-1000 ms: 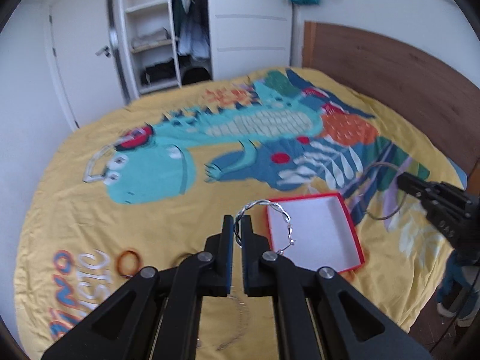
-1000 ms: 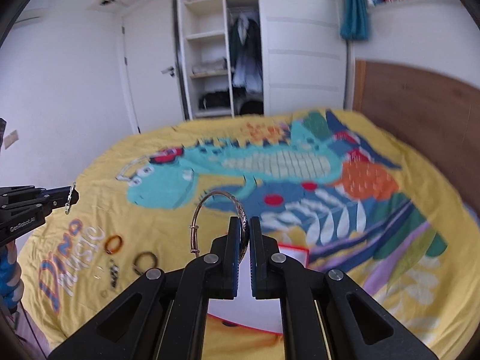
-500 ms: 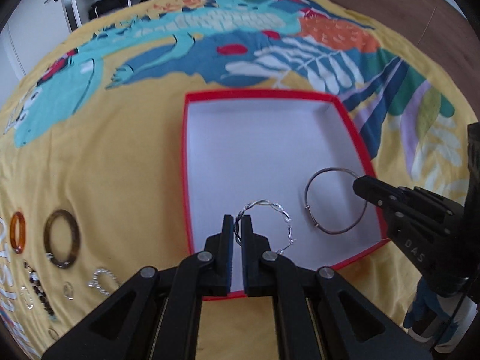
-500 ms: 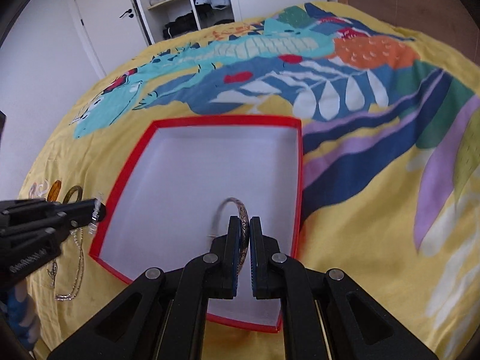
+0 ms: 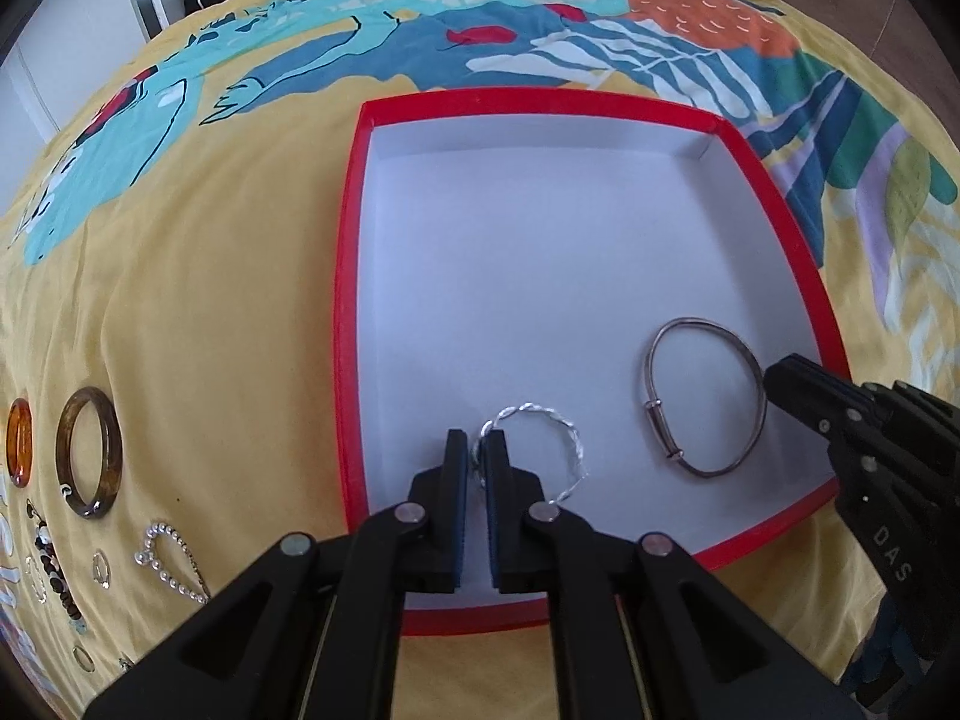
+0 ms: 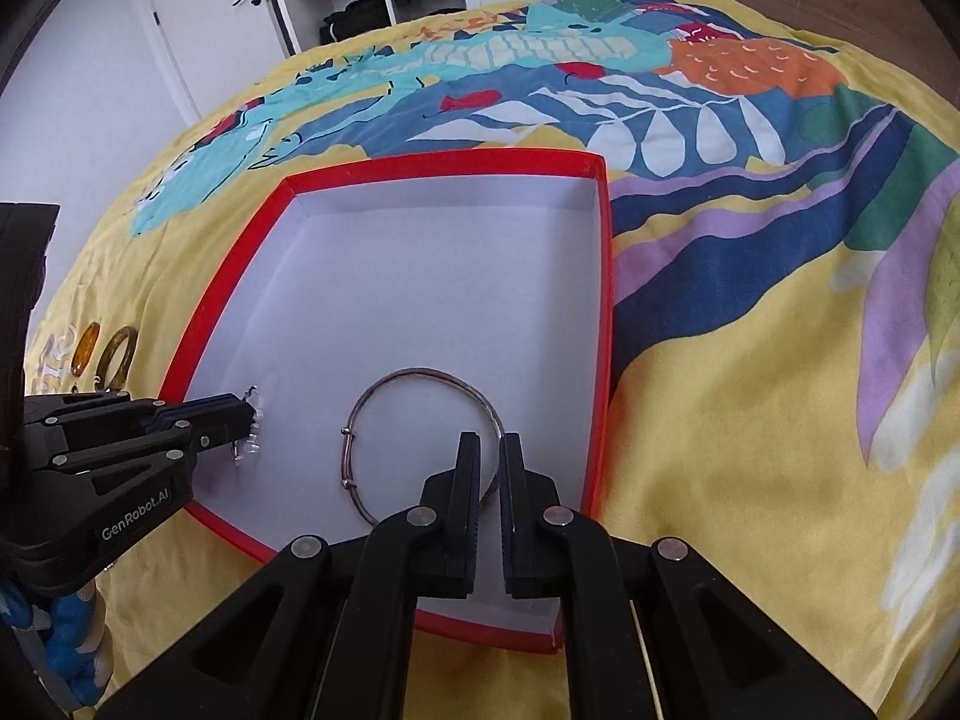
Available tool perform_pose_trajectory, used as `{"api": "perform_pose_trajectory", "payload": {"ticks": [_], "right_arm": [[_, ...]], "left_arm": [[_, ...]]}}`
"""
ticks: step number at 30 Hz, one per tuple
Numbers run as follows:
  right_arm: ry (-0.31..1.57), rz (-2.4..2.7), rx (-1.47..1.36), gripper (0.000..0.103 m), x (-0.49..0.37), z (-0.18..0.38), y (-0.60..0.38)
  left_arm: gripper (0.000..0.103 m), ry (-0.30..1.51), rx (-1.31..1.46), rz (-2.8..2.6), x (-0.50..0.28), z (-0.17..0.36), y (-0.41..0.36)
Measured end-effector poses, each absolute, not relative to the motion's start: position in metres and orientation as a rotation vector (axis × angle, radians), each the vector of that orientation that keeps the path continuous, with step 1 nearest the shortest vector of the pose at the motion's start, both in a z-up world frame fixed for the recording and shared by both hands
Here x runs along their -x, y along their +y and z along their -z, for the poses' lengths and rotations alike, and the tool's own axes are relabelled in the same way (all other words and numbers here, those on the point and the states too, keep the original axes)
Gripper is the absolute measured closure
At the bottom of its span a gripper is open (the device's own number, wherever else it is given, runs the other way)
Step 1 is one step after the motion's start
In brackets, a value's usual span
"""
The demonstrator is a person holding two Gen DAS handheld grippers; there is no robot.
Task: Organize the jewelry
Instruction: 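Lower both pieces into the red box and open both tools, then move both tools back over the remaining jewelry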
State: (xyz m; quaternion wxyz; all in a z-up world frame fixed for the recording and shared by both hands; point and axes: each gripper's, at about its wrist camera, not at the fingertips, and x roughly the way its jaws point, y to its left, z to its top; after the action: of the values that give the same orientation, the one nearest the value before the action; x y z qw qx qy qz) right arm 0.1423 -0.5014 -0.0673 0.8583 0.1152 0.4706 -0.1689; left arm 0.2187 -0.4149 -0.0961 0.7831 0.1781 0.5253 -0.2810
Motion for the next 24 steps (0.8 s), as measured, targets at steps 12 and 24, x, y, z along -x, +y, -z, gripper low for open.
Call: {"api": "perform_pose_trajectory", "payload": {"ticks": [12, 24], "right_arm": [[0.923, 0.376, -0.208, 0.058, -0.107, 0.033, -0.483], [0.874, 0.352, -0.267, 0.055, -0.058, 0.004, -0.429]], "left_arm": [[0.096, 1.09, -0.3, 0.623, -0.201, 0.063, -0.393], [0.096, 1.0, -0.347, 0.551, -0.137, 0.013, -0.309]]}}
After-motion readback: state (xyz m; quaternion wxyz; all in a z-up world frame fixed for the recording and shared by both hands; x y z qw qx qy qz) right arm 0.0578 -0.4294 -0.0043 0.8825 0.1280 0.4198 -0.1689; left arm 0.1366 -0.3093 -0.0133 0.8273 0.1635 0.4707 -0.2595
